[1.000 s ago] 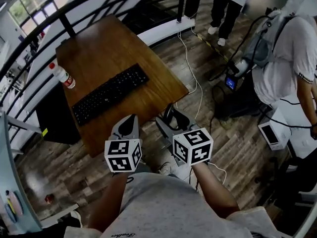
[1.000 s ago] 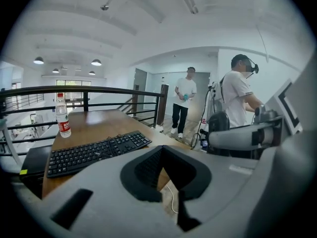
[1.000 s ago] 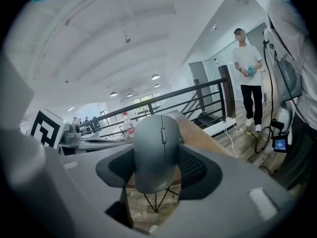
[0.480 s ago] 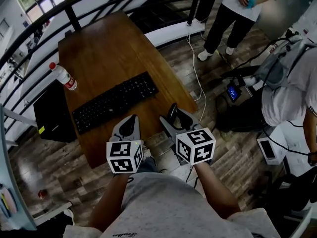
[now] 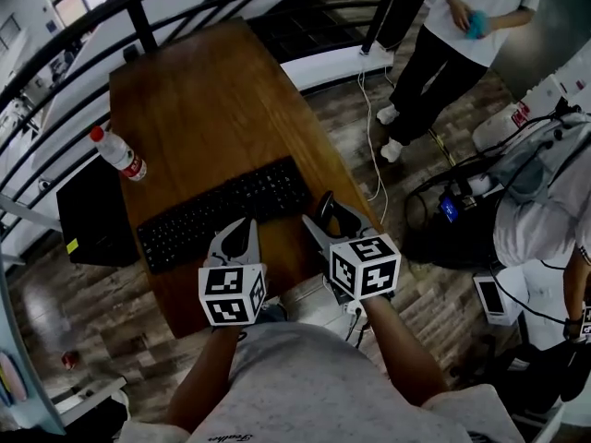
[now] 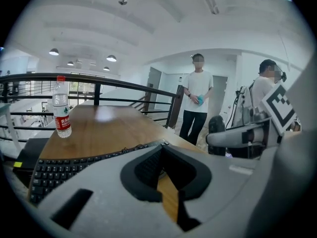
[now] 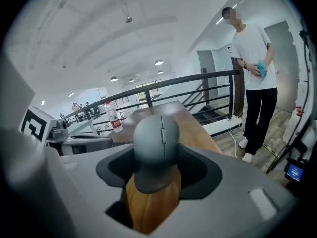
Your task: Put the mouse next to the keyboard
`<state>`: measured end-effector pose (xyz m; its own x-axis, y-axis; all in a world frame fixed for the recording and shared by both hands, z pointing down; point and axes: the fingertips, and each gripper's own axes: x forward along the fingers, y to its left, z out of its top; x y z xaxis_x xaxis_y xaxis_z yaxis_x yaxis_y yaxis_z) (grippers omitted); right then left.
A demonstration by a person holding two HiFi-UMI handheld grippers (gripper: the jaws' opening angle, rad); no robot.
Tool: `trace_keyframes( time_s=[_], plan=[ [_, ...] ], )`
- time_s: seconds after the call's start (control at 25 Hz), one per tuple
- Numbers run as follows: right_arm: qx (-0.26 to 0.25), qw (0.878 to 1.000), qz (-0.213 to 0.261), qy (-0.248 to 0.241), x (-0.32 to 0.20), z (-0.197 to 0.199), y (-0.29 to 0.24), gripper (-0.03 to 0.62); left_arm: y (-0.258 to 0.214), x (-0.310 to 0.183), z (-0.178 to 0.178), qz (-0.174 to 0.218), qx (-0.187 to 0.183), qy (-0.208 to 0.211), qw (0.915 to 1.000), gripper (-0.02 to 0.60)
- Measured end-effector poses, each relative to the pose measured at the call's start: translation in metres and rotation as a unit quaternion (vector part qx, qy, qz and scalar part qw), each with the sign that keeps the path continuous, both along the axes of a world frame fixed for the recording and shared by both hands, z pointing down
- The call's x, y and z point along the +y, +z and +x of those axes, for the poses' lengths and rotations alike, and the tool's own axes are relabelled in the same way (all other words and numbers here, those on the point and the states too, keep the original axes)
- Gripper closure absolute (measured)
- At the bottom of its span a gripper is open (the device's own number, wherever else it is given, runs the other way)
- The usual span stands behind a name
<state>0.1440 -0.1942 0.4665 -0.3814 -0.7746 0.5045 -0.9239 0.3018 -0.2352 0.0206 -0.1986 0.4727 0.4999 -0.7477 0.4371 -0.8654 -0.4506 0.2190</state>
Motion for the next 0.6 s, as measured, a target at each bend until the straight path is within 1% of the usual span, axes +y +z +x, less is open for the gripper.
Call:
trace_keyframes(
  time_s=[0.2, 0.44, 0.6],
  plan=[
    [0.032, 0.999, -0.010, 0.007, -0.024, 0.002, 0.005, 0.335, -0.002, -0.016, -0.009, -0.005, 0.007, -0.001, 1.0000, 0.586],
    [0.052, 0.998, -0.026, 0.023, -0.046, 0.015, 0.016, 0.335, -0.002, -0.031, -0.017, -0.006, 0.008, -0.002, 0.9999, 0.586],
    [0.063, 0.997, -0.045, 0.024, -0.055, 0.024, 0.028, 0.335, -0.001, -0.037, -0.017, -0.009, 0.009, -0.010, 0.9999, 0.586]
  ],
)
